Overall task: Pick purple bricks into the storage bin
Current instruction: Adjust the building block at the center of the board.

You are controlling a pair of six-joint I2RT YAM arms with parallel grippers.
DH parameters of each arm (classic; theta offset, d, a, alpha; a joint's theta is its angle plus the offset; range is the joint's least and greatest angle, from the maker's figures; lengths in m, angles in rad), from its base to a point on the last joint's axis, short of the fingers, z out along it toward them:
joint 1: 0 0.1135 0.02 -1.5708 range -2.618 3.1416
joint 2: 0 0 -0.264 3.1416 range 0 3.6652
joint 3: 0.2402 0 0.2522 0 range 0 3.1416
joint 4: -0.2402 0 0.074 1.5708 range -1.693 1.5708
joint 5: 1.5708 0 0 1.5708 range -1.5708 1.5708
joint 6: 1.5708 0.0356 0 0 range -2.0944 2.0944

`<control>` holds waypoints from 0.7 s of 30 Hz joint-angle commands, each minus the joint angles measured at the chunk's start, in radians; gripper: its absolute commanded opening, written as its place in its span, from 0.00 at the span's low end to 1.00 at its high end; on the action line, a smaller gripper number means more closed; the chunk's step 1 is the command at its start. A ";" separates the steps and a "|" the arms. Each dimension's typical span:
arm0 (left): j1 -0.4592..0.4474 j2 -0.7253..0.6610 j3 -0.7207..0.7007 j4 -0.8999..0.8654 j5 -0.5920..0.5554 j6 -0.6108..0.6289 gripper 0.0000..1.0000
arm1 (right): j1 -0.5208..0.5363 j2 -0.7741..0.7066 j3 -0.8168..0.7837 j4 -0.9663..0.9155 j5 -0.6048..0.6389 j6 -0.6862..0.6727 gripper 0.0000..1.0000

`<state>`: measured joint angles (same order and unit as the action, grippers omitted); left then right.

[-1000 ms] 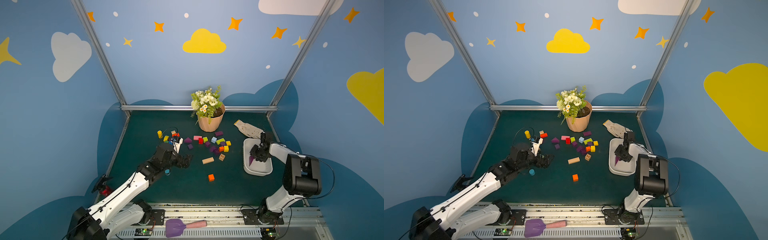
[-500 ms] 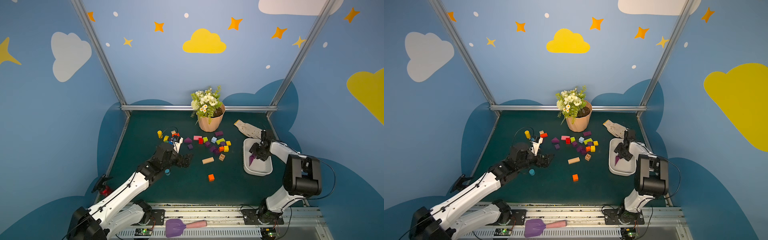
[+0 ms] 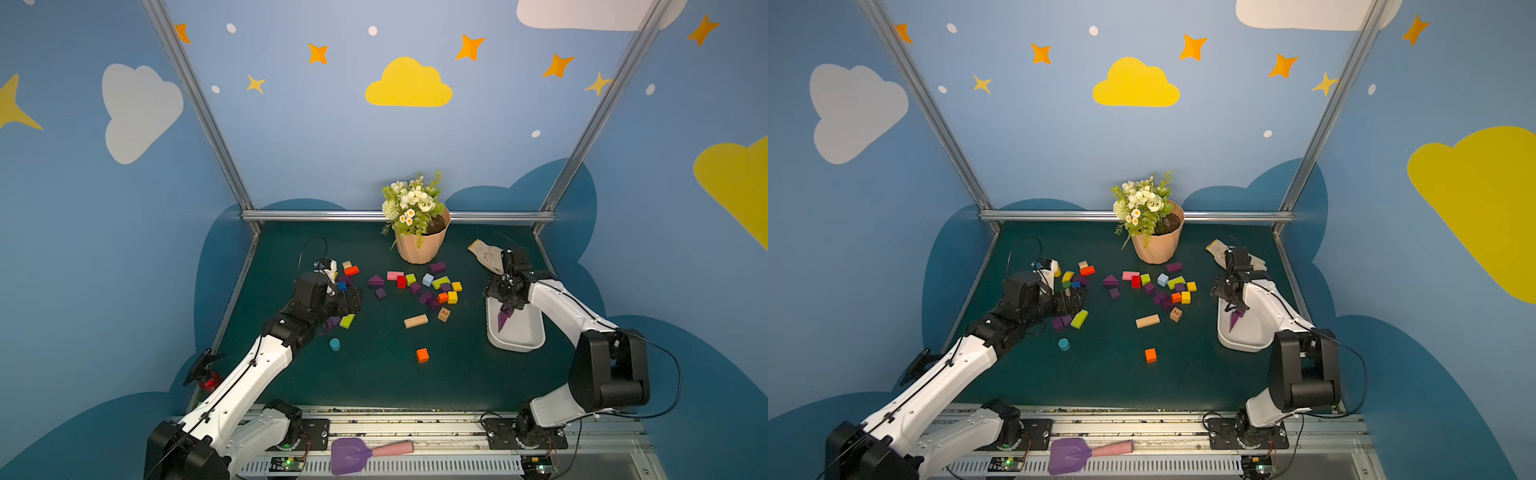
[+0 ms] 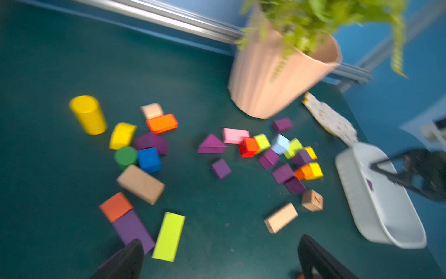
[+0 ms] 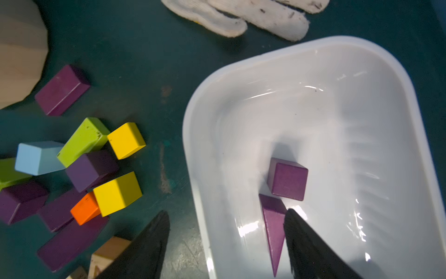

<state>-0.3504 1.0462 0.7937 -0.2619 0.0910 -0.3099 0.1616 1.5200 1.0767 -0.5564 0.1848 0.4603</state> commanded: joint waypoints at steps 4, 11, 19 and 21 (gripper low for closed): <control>0.096 0.087 0.092 -0.134 -0.042 -0.097 1.00 | 0.083 -0.098 0.035 0.027 0.054 -0.117 0.76; 0.126 0.156 0.127 -0.206 -0.172 -0.091 1.00 | 0.186 -0.145 0.023 0.076 -0.045 -0.209 0.76; 0.126 0.286 0.236 -0.397 -0.306 -0.174 1.00 | 0.326 -0.147 0.026 0.082 -0.066 -0.273 0.76; 0.127 0.327 0.282 -0.460 -0.323 -0.203 1.00 | 0.343 -0.142 0.030 0.084 -0.089 -0.276 0.76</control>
<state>-0.2253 1.3422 1.0164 -0.5949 -0.1570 -0.4553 0.4896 1.3849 1.0801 -0.4816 0.1276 0.2100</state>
